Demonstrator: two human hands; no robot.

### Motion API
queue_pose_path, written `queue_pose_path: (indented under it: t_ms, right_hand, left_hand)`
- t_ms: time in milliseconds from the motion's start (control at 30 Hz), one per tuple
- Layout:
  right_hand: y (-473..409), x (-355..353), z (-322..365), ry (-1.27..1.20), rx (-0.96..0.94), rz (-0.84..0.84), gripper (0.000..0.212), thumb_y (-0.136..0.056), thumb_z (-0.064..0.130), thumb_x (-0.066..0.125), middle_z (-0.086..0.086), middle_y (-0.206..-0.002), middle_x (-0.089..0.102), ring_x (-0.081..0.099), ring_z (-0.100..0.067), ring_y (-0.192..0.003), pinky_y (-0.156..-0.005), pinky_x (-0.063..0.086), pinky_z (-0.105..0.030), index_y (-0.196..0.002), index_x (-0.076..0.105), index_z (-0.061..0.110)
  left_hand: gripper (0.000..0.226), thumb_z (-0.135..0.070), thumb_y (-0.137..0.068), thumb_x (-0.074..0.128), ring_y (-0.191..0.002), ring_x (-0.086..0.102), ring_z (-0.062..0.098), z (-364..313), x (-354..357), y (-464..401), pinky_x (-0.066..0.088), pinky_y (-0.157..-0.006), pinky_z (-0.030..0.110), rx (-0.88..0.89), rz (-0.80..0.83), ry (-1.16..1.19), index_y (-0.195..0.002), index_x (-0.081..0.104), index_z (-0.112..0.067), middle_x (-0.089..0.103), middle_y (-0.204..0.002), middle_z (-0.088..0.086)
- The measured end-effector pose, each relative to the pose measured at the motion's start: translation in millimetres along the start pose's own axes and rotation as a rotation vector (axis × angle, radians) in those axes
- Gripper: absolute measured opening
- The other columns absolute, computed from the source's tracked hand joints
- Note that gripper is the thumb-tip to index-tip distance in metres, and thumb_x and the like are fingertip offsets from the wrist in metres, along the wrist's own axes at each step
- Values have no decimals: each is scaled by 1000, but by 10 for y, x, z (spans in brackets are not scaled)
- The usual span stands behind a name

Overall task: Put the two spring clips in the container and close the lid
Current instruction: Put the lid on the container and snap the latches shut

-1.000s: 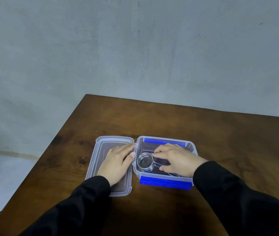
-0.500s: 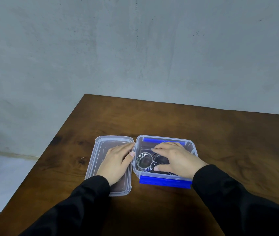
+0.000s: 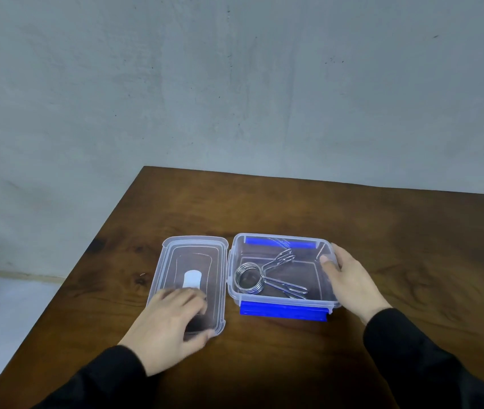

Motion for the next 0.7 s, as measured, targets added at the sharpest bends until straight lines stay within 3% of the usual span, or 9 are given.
queue_pose_path:
  t_ms: [67, 167, 333, 433, 500, 567, 633, 700]
  right_hand:
    - [7, -2, 0, -79, -16, 5, 32, -105, 39, 41, 3, -126, 67, 63, -13, -111, -80, 59, -32, -135, 50, 34]
    - [25, -17, 54, -99, -21, 14, 30, -106, 35, 38, 6, -115, 69, 65, -11, -105, -70, 55, -26, -133, 53, 35]
    - [41, -16, 59, -86, -17, 9, 32, -106, 34, 38, 5, -114, 68, 65, -14, -108, -79, 57, -31, -134, 53, 34]
    - [50, -19, 60, -87, -28, 18, 28, -106, 34, 38, 7, -112, 68, 64, -13, -109, -76, 57, -29, -129, 53, 37]
    - [62, -22, 60, -90, -21, 14, 30, -106, 34, 38, 7, -113, 67, 64, -14, -110, -76, 57, -28, -132, 53, 35]
    - [74, -26, 52, -88, -9, 20, 32, -106, 35, 39, 5, -118, 67, 63, -15, -113, -77, 58, -30, -135, 52, 34]
    - [102, -47, 69, -74, -19, -3, 39, -103, 41, 43, 1, -134, 62, 59, -18, -122, -80, 59, -33, -141, 48, 33]
    - [148, -161, 134, -39, -53, -145, 55, -99, 46, 49, 0, -152, 47, 49, -20, -134, -90, 58, -39, -151, 39, 31]
  left_hand:
    - [24, -59, -85, 56, -121, 53, 5, 50, 96, 80, 29, -113, 31, 70, 44, -38, -84, 47, -37, 61, -129, -16]
    - [16, -46, -88, 57, -135, 46, 9, 99, 149, 64, 21, -115, 35, 111, 41, -82, -81, 50, -33, 59, -140, -8]
    - [20, -42, -95, 48, -138, 46, 13, 154, 184, -47, 19, -116, 36, 119, 18, -111, -82, 58, -31, 58, -143, 0]
    - [36, -47, -101, 33, -134, 50, 12, 192, 57, -106, 24, -116, 31, 80, -70, -91, -86, 61, -29, 57, -144, -1]
    - [36, -48, -102, 29, -123, 60, 15, 200, -154, -141, 41, -106, 32, 4, -162, -16, -83, 54, -31, 59, -141, -3]
    - [18, -34, -100, 46, -104, 70, 19, 161, -448, -158, 53, -85, 34, -112, -287, 90, -82, 46, -32, 61, -136, -7]
    - [14, -23, -98, 54, -83, 69, 19, 140, -697, -175, 49, -70, 29, -276, -434, 292, -88, 46, -27, 66, -122, -8]
    - [10, -33, -99, 48, -73, 63, 13, 99, -917, -223, 45, -60, 27, -364, -611, 491, -95, 44, -25, 67, -98, -11]
Point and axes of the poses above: each hand's wrist, its own y-axis away from the middle knuckle, its own x-axis out of the palm, z = x × y, the point moved 5 cm from there along -y, towards the middle knuckle
